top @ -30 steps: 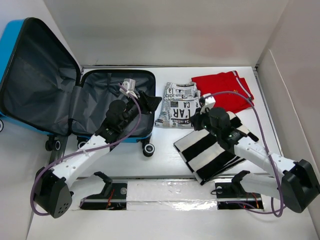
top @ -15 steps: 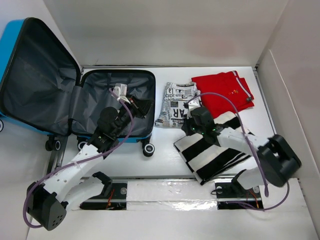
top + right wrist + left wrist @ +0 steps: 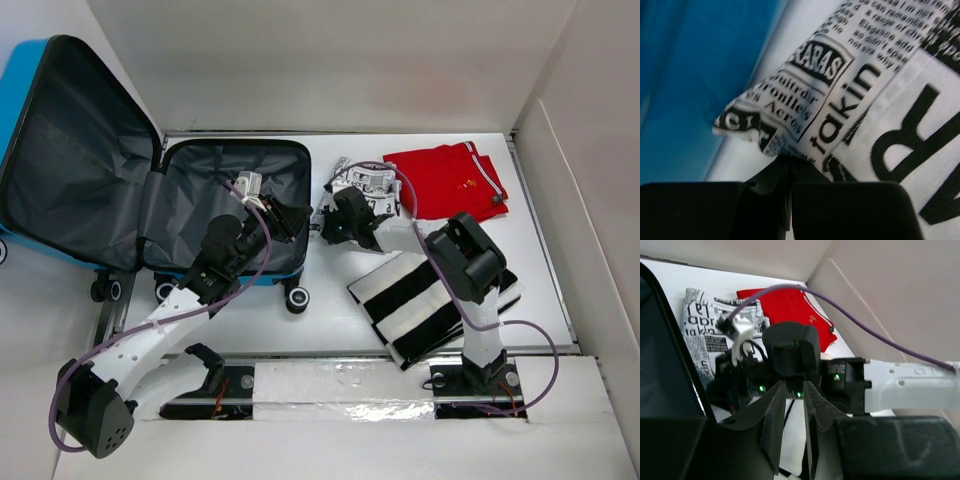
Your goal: Pack the luggage
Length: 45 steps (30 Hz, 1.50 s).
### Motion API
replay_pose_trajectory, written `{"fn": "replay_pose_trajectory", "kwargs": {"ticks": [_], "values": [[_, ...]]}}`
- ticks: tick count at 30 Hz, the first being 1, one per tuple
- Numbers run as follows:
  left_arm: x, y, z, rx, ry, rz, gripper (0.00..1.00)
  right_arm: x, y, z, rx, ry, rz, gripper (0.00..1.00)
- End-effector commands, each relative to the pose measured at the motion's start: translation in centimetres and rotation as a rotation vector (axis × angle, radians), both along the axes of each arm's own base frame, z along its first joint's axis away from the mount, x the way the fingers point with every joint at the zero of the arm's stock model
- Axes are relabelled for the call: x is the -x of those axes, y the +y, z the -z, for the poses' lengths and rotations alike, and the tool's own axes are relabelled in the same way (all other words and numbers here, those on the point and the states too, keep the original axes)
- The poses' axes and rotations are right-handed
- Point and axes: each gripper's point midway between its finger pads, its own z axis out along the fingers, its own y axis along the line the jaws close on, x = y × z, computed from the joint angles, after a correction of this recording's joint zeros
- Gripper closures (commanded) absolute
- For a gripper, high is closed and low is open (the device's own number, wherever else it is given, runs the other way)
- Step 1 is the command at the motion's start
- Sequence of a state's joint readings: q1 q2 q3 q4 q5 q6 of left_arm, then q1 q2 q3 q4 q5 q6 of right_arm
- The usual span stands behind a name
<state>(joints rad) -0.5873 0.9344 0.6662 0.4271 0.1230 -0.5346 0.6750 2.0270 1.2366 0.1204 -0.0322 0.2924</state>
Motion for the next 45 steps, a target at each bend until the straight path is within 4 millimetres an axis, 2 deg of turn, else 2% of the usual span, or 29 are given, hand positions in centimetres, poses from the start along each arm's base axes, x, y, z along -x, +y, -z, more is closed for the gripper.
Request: {"fn": "replay_pose_trajectory", "kwargs": {"ticks": [1,7,11,12,13,14,17,18,19,20,21,22,23,25,26,29,30,31,32,33,35,36,37,38,39,41,42,43,45], "values": [[-0.1,-0.4,0.4,-0.003,0.000,0.015,0.82,-6.3,-1.2,-3.2,-0.077,-0.102,0.171,1.00],[-1.6,-1.2,2.8,-0.051,0.062,0.006,0.75,-10.4,-3.4,-4.8,-0.169,-0.124,0.243,1.00],[-2.3,-2.6,2.9,-0.064,0.076,0.025,0.74,-11.9,-4.5,-7.9,-0.273,-0.134,0.205,0.87],[-2.7,-2.9,2.2,-0.066,0.062,0.008,0.73,-11.8,-4.8,-9.8,-0.298,-0.155,0.185,0.82],[-2.4,-4.2,3.3,-0.098,0.091,0.029,0.73,-11.4,-4.7,-11.1,-0.330,-0.168,0.146,0.76],[-2.5,-4.8,3.2,-0.108,0.089,0.028,0.72,-10.8,-5.7,-11.0,-0.335,-0.161,0.140,0.63],[-2.7,-7.0,3.8,-0.137,0.105,0.003,0.70,-9.2,-6.9,-14.9,-0.395,-0.210,0.075,0.46],[-3.1,-7.3,3.3,-0.121,0.107,-0.031,0.67,-8.0,-7.2,-14.2,-0.387,-0.194,0.058,0.44],[-3.2,-8.0,4.4,-0.139,0.140,-0.042,0.65,-7.4,-8.2,-16.4,-0.405,-0.236,0.056,0.42],[-3.1,-8.6,4.7,-0.141,0.155,-0.048,0.64,-6.9,-8.9,-16.9,-0.407,-0.249,0.059,0.41],[-4.0,-8.6,4.1,-0.130,0.164,-0.088,0.63,-6.1,-10.5,-15.8,-0.393,-0.234,0.086,0.41],[-4.5,-8.9,5.5,-0.132,0.213,-0.108,0.63,-5.7,-11.4,-16.3,-0.396,-0.253,0.099,0.41],[-4.8,-9.1,5.7,-0.127,0.231,-0.120,0.63,-5.0,-12.5,-18.4,-0.409,-0.297,0.116,0.46],[-5.9,-9.3,6.9,-0.112,0.262,-0.174,0.56,-4.1,-15.3,-17.5,-0.381,-0.304,0.207,0.76],[-6.3,-9.5,7.2,-0.081,0.290,-0.196,0.54,-3.3,-16.5,-19.5,-0.391,-0.351,0.238,1.00],[-8.2,-10.6,8.5,-0.044,0.334,-0.253,0.56,-1.5,-19.4,-19.3,-0.359,-0.384,0.333,1.00],[-8.8,-10.9,8.3,-0.013,0.338,-0.269,0.88,-0.5,-20.2,-21.5,-0.376,-0.439,0.346,1.00],[-9.2,-11.4,9.8,-0.013,0.363,-0.277,1.00,0.1,-20.7,-21.8,-0.376,-0.452,0.362,1.00],[-9.6,-12.1,9.5,0.032,0.357,-0.271,1.00,1.0,-21.0,-21.3,-0.374,-0.446,0.374,1.00],[-10.3,-12.7,10.6,0.073,0.403,-0.261,1.00,2.1,-21.5,-23.0,-0.391,-0.495,0.381,0.95],[-11.1,-13.6,11.6,0.110,0.451,-0.250,1.00,3.2,-21.8,-23.7,-0.392,-0.517,0.377,0.78],[-11.8,-14.8,10.8,0.158,0.484,-0.241,0.95,3.7,-22.0,-23.9,-0.382,-0.524,0.374,0.73],[-12.2,-14.7,14.6,0.096,0.578,-0.274,0.87,4.6,-22.2,-24.8,-0.382,-0.542,0.365,0.66],[-12.4,-15.3,15.1,0.102,0.612,-0.272,0.80,5.0,-22.3,-25.2,-0.375,-0.555,0.357,0.52],[-13.0,-15.9,14.9,0.121,0.626,-0.280,0.64,5.4,-22.3,-25.2,-0.373,-0.560,0.352,0.48],[-13.3,-15.7,17.7,0.119,0.703,-0.344,0.50,6.2,-22.4,-26.2,-0.381,-0.583,0.344,0.39],[-14.1,-15.8,17.4,0.132,0.705,-0.380,0.44,6.4,-22.5,-26.4,-0.377,-0.591,0.341,0.38],[-13.8,-15.2,20.1,0.086,0.773,-0.433,0.43,6.7,-22.4,-26.4,-0.374,-0.589,0.333,0.37],[-14.9,-15.4,19.7,0.086,0.782,-0.488,0.42,7.1,-22.4,-26.9,-0.373,-0.601,0.322,0.37]]}}
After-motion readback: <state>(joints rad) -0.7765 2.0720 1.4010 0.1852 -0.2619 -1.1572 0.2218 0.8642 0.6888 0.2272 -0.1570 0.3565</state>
